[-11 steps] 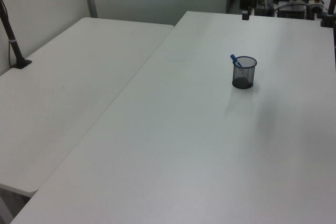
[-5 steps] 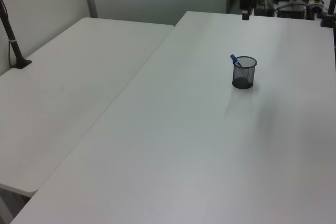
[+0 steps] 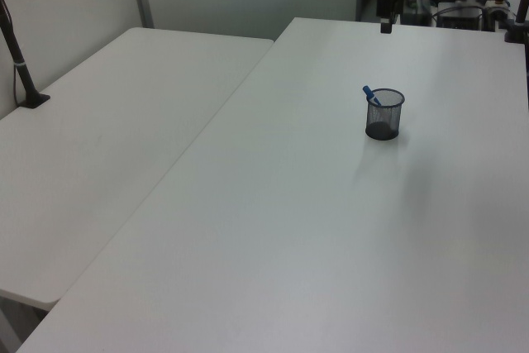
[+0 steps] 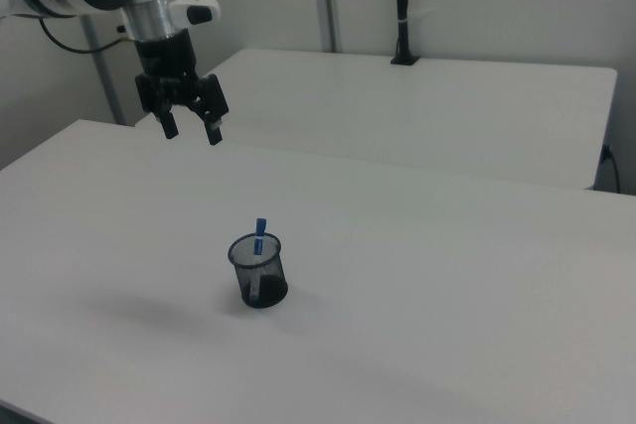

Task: Remove the marker
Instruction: 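Move the open gripper toward the black mesh pen cup, then lower the gripper over the cup and grasp the blue-capped marker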

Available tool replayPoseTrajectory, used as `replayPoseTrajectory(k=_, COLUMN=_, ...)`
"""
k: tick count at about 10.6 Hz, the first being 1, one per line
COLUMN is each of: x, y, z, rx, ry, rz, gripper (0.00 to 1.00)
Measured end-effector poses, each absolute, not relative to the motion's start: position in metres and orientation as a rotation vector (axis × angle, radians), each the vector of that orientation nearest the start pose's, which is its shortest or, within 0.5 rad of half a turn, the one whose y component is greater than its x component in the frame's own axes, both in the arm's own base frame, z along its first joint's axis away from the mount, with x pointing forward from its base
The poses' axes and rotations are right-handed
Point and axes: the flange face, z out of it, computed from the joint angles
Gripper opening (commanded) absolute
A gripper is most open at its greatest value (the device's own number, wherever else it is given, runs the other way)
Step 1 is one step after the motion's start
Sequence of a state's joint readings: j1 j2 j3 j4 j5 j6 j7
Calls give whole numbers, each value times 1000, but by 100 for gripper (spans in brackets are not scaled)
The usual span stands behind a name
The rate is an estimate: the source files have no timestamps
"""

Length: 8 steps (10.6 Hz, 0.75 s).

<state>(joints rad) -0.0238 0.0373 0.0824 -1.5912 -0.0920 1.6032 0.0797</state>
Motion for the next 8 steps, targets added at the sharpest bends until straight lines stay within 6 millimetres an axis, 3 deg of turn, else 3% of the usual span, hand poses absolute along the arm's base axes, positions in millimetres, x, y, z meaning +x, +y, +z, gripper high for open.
replayPoseTrajectory(k=3, x=584, y=-10, z=577, rx=-3226, ry=106, rz=14, gripper=100)
replayPoseTrajectory(k=5, x=592, y=-31, z=548, rx=-3224, ry=60, rz=61, gripper=100)
replayPoseTrajectory(k=8, x=599, y=-38, z=499, rx=-3225, ry=18, rz=55, gripper=96)
